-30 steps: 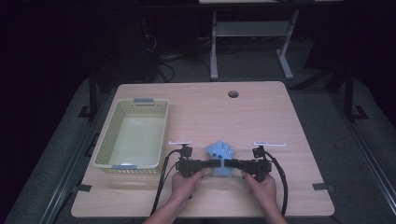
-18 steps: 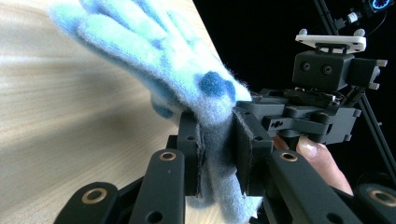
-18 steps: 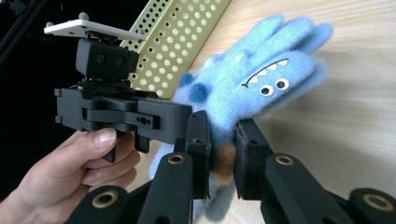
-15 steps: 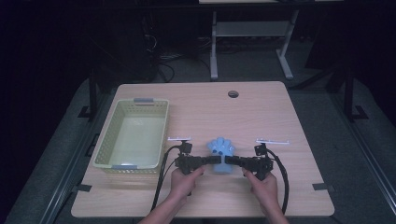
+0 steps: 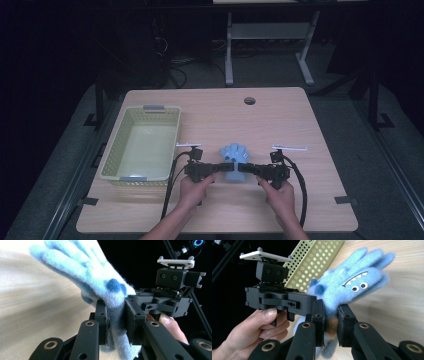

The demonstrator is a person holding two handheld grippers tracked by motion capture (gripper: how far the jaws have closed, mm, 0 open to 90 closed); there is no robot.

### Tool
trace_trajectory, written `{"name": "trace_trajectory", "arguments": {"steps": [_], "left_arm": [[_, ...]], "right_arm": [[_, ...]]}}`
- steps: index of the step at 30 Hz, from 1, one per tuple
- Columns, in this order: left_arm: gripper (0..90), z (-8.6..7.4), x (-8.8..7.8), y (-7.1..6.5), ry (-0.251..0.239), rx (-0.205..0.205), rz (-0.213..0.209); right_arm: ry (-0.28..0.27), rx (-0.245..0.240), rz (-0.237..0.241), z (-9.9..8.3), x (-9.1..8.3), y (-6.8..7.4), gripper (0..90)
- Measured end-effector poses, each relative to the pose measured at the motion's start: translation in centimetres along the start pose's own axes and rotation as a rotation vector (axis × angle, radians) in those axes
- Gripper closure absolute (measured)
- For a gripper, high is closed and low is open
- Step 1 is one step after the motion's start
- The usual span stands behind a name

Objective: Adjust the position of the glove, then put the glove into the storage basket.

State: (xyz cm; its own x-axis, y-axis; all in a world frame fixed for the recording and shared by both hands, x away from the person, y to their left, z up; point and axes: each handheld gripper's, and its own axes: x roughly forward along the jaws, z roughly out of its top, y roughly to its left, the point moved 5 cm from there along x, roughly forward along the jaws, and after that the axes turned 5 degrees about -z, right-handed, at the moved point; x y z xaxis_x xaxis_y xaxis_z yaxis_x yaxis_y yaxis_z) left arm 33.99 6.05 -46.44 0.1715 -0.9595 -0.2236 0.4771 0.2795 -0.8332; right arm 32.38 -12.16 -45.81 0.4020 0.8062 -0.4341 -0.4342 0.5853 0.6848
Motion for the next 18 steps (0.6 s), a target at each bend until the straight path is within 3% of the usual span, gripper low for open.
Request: {"name": "trace_trajectory", "arguments": {"steps": [9, 18], "left_arm": [[73.8, 0.6, -1.0, -0.4, -0.012, 0.014, 0.003], [73.8, 0.9, -1.9, -0.7, -0.023, 0.022, 0.005]], "right_arm": [[0.01, -0.029, 0.002, 0.9, 0.4, 1.3, 78.3], [0.013, -0.028, 0.008, 1.2, 0.8, 2.0, 78.3]]}}
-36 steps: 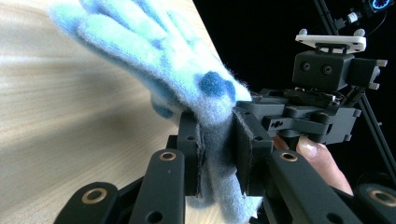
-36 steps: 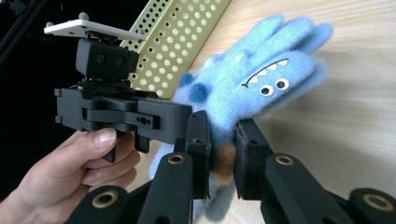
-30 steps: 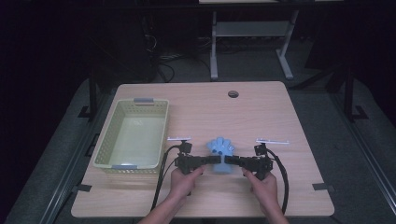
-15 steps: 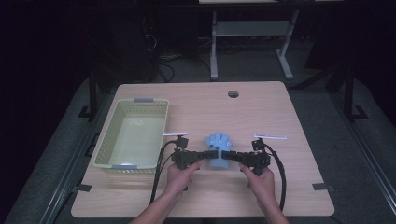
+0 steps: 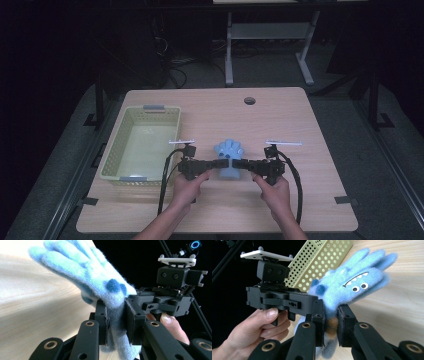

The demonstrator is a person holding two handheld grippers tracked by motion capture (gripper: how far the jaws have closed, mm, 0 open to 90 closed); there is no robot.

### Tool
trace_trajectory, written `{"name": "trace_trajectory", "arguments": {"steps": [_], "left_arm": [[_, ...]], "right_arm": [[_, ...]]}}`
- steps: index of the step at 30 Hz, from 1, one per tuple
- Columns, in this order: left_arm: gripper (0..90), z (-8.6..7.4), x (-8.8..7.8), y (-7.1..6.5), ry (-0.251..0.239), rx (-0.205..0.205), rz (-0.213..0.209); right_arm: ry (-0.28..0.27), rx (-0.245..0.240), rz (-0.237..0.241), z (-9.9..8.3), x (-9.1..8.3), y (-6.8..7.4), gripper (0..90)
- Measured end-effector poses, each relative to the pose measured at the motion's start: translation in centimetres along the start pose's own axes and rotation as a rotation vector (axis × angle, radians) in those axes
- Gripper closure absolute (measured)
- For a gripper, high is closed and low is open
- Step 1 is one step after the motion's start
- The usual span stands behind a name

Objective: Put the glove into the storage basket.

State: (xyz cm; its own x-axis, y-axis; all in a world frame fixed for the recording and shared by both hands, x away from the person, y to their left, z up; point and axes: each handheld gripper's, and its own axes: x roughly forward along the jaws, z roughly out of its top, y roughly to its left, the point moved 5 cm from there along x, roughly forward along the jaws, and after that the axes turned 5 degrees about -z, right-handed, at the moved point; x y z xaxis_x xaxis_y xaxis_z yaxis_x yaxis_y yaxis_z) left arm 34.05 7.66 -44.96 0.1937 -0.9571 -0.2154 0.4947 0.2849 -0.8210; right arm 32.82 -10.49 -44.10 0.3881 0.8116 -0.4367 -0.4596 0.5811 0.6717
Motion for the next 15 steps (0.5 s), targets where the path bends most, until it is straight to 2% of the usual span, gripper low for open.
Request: {"name": "trace_trajectory", "arguments": {"steps": [4, 7, 15], "left_arm": [[73.8, 0.3, -0.6, -0.1, -0.008, -0.001, -0.002], [73.7, 0.5, -1.2, -0.3, -0.011, 0.003, -0.001], [73.8, 1.5, -3.0, -1.0, -0.037, 0.023, 0.0]], "right_arm": [[0.004, -0.013, 0.001, 0.4, 0.3, 0.5, 78.3], [0.009, -0.004, 0.009, 0.6, 0.5, 0.9, 78.3], [0.009, -0.045, 0.017, 1.8, 1.2, 2.7, 78.3]]}}
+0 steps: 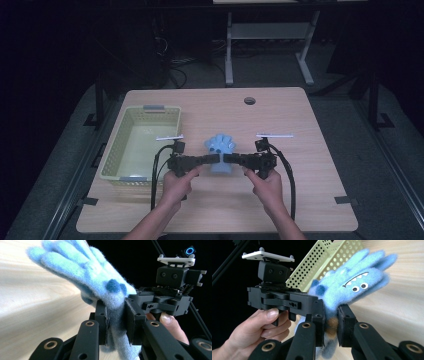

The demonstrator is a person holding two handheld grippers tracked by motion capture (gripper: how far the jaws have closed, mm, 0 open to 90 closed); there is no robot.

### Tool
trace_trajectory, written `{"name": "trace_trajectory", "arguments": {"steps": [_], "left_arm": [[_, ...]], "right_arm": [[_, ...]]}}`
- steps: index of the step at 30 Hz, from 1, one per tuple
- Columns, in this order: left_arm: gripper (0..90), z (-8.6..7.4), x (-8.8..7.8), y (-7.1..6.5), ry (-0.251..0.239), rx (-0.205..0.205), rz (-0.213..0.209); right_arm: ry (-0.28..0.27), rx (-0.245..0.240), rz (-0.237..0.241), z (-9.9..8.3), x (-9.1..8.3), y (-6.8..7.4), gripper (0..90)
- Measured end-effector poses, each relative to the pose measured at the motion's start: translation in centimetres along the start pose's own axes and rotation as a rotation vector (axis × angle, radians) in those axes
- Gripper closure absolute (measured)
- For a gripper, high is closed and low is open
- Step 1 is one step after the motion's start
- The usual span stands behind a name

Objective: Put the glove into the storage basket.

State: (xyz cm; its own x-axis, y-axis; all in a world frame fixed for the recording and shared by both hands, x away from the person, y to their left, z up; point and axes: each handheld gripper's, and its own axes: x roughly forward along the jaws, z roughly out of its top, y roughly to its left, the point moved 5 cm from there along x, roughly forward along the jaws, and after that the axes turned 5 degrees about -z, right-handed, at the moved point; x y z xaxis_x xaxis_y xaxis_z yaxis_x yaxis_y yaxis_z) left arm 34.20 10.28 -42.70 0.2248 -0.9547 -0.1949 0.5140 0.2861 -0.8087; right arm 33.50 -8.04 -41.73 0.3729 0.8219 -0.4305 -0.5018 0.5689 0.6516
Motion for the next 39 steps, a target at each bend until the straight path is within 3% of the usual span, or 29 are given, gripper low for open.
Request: {"name": "trace_trajectory", "arguments": {"steps": [6, 25, 39], "left_arm": [[73.7, 0.9, -1.3, 0.1, -0.023, -0.018, -0.027], [73.3, 2.9, -5.9, 0.3, -0.088, -0.019, -0.007], [71.7, 3.9, -10.9, 1.3, -0.131, -0.03, 0.006]], "right_arm": [[-0.003, -0.011, 0.015, 1.0, 0.7, 1.0, 78.6], [-0.011, -0.03, 0.078, 3.3, 4.4, 3.6, 79.5], [0.015, -0.067, 0.117, 4.6, 8.6, 6.6, 79.6]]}}
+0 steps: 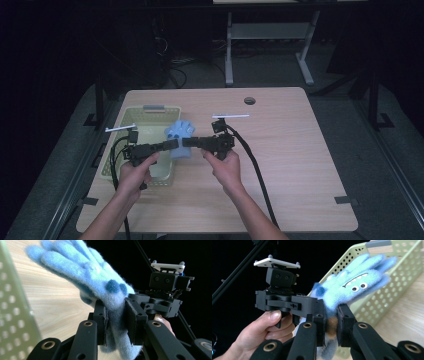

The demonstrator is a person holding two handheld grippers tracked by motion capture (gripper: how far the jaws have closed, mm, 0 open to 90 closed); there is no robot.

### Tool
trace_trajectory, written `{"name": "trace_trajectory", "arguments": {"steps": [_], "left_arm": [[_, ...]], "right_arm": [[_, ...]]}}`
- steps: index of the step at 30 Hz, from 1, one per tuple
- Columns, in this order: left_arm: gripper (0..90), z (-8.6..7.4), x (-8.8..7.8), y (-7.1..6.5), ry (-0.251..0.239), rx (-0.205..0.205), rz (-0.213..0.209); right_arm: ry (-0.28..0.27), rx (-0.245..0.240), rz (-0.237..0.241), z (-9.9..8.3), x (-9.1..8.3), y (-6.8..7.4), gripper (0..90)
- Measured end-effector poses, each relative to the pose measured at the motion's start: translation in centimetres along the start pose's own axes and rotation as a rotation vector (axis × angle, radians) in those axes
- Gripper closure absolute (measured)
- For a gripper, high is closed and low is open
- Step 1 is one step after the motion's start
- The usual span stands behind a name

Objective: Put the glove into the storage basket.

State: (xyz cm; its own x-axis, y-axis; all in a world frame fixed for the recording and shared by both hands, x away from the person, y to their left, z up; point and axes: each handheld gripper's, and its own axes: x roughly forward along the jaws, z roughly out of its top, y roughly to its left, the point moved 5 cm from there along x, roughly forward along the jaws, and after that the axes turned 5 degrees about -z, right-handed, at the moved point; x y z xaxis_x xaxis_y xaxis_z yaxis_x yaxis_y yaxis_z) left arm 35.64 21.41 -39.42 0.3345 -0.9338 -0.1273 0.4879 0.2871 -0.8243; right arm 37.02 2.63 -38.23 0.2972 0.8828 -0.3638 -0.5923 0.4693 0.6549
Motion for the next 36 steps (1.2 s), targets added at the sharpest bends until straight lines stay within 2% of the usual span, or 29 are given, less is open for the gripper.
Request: {"name": "trace_trajectory", "arguments": {"steps": [7, 15, 22, 36], "left_arm": [[72.1, 0.4, -1.8, 0.7, -0.005, 0.004, 0.028], [72.1, 0.8, -3.3, 1.6, -0.007, -0.005, 0.028], [73.9, 1.1, -4.1, 2.0, -0.02, -0.016, 0.037], [78.8, 1.6, -5.6, 3.1, 0.011, -0.008, 0.083]], "right_arm": [[0.023, -0.007, -0.001, 0.4, 2.3, 0.8, 79.6], [0.033, 0.001, 0.01, 0.5, 3.8, 1.1, 79.6], [0.046, 0.003, 0.014, 0.8, 5.0, 1.4, 79.6], [0.08, 0.015, 0.021, 0.8, 7.3, 1.4, 79.6]]}}
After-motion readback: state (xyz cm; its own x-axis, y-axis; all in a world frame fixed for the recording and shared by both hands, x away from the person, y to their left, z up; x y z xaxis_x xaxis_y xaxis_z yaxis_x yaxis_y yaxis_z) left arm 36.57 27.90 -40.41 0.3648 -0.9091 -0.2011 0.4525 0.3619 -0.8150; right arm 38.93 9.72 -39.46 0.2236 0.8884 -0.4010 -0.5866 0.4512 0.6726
